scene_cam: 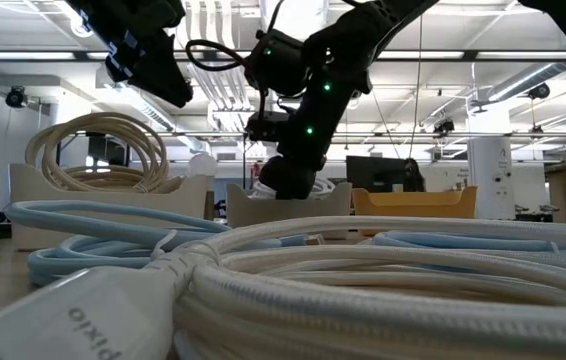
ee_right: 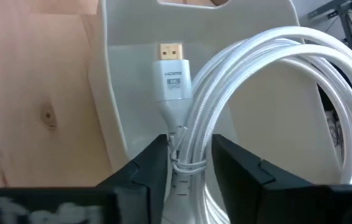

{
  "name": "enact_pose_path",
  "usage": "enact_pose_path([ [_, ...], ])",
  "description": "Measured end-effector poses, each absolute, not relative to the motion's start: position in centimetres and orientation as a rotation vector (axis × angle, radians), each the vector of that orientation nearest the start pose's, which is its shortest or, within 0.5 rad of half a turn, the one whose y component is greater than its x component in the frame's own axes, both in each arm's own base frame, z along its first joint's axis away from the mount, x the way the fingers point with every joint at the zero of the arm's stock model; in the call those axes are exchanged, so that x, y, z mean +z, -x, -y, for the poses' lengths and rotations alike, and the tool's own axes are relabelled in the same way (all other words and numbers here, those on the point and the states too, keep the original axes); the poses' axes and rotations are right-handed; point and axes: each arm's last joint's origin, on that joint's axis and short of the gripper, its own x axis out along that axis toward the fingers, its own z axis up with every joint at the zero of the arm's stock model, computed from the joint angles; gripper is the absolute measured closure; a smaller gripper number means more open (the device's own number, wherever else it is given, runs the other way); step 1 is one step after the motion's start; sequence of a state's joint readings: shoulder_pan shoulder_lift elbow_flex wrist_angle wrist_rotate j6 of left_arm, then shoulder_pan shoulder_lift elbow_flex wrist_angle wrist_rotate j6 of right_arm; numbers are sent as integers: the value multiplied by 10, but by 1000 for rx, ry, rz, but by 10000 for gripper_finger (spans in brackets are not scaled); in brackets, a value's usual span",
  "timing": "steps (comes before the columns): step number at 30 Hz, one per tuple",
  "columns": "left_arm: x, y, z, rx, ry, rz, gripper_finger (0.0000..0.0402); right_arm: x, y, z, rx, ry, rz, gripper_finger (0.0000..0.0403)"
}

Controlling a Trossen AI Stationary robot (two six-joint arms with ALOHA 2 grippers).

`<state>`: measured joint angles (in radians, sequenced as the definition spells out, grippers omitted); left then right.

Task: Sort HDMI cables
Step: Put the top white HDMI cable into the gray bin

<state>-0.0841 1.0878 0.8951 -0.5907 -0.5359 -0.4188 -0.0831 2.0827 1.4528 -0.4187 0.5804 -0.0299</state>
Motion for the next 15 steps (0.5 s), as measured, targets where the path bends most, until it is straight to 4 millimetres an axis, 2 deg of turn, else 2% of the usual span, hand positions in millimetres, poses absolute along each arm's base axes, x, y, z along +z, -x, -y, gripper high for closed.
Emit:
enact_pose_path([
  [8, 284, -215, 3, 582, 148, -643, 241, 162, -425, 54, -619, 350, -1047, 226],
  [11, 284, -215, 3, 582, 148, -643, 241, 167, -424, 55, -690, 418, -1040, 216],
  [15, 284, -215, 3, 582, 148, -643, 241, 171, -423, 56, -683, 416, -1034, 213],
])
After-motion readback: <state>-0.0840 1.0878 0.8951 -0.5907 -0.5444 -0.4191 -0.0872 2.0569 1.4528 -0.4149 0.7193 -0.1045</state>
